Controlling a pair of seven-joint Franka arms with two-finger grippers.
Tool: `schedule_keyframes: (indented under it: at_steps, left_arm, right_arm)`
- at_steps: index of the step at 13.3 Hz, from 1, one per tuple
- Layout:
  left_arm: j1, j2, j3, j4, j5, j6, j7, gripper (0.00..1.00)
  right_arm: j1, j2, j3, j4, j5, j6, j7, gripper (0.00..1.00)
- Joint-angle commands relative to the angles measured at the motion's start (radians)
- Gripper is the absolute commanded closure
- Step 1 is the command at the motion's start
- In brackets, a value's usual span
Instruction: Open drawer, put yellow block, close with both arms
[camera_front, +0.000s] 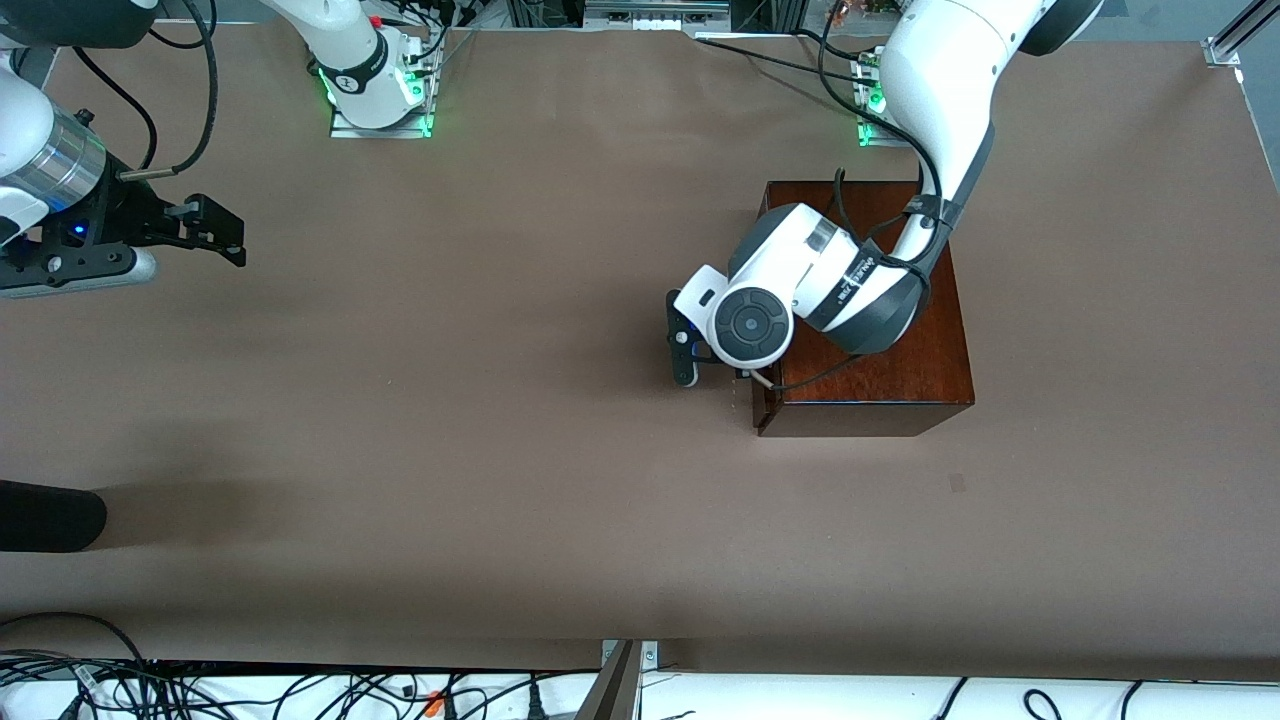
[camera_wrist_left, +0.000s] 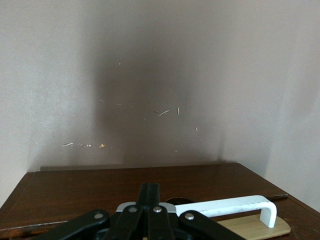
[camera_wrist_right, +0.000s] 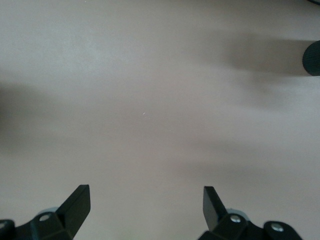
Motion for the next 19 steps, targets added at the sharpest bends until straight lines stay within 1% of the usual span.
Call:
schedule_keyframes:
  at_steps: [1,2,4,6,7,8,9,10,11,13,14,15,16,17,18,19]
  left_arm:
    - [0.010,-0.030,0.019,-0.006,0.027,-0.026,0.009,0.13]
    - [0.017,-0.039,0.013,0.000,0.025,-0.026,-0.004,0.00]
    - [0.017,-0.092,0.012,0.000,0.027,-0.025,-0.023,0.00]
    - [0.019,-0.164,0.020,0.000,0.027,-0.029,-0.113,0.00]
    - [0.025,-0.203,0.026,-0.001,0.031,-0.061,-0.174,0.00]
    - [0.040,-0.217,0.038,0.003,0.033,-0.109,-0.231,0.00]
    - [0.049,-0.241,0.057,0.003,0.034,-0.136,-0.294,0.00]
    - [0.056,-0.282,0.096,0.003,0.033,-0.141,-0.352,0.00]
    - [0.059,-0.315,0.124,0.003,0.027,-0.141,-0.368,0.00]
    - [0.108,-0.355,0.147,0.005,0.027,-0.140,-0.403,0.00]
    - [0.143,-0.378,0.155,0.005,0.027,-0.140,-0.484,0.00]
    - [0.180,-0.417,0.167,0.003,0.025,-0.140,-0.620,0.00]
    - [0.221,-0.434,0.166,0.003,0.027,-0.143,-0.717,0.00]
    - [0.271,-0.444,0.166,0.002,0.025,-0.143,-0.747,0.00]
    - [0.295,-0.453,0.170,-0.019,0.021,-0.132,-0.747,0.00]
    - [0.293,-0.474,0.207,-0.032,0.020,-0.135,-0.755,0.00]
  right_arm:
    - [-0.010,0.004,0.006,0.018,0.001,-0.015,0.003,0.00]
    - [-0.010,0.004,0.006,0.018,0.001,-0.015,0.003,0.00]
    - [-0.010,0.005,0.006,0.018,0.001,-0.015,-0.001,0.00]
    - [-0.010,0.008,0.006,0.018,0.001,-0.015,-0.001,0.00]
    - [-0.010,0.008,0.006,0.018,0.001,-0.015,-0.001,0.00]
    - [-0.010,0.008,0.006,0.018,0.001,-0.015,-0.001,0.00]
    - [-0.010,0.008,0.006,0.018,0.001,-0.015,-0.001,0.00]
    - [-0.010,0.008,0.006,0.018,0.001,-0.015,-0.001,0.00]
    - [-0.010,0.008,0.006,0.018,0.001,-0.015,-0.001,0.00]
    - [-0.010,0.008,0.006,0.018,0.001,-0.015,-0.001,0.00]
    - [-0.010,0.008,0.006,0.018,0.001,-0.015,-0.001,0.00]
    - [-0.010,0.008,0.006,0.018,0.001,-0.015,0.000,0.00]
    - [-0.010,0.008,0.006,0.018,0.001,-0.015,0.000,0.00]
    - [-0.010,0.008,0.006,0.018,0.001,-0.015,0.002,0.00]
    - [-0.010,0.010,0.006,0.018,0.001,-0.015,0.002,0.00]
    - [-0.010,0.008,0.006,0.018,0.001,-0.015,0.002,0.00]
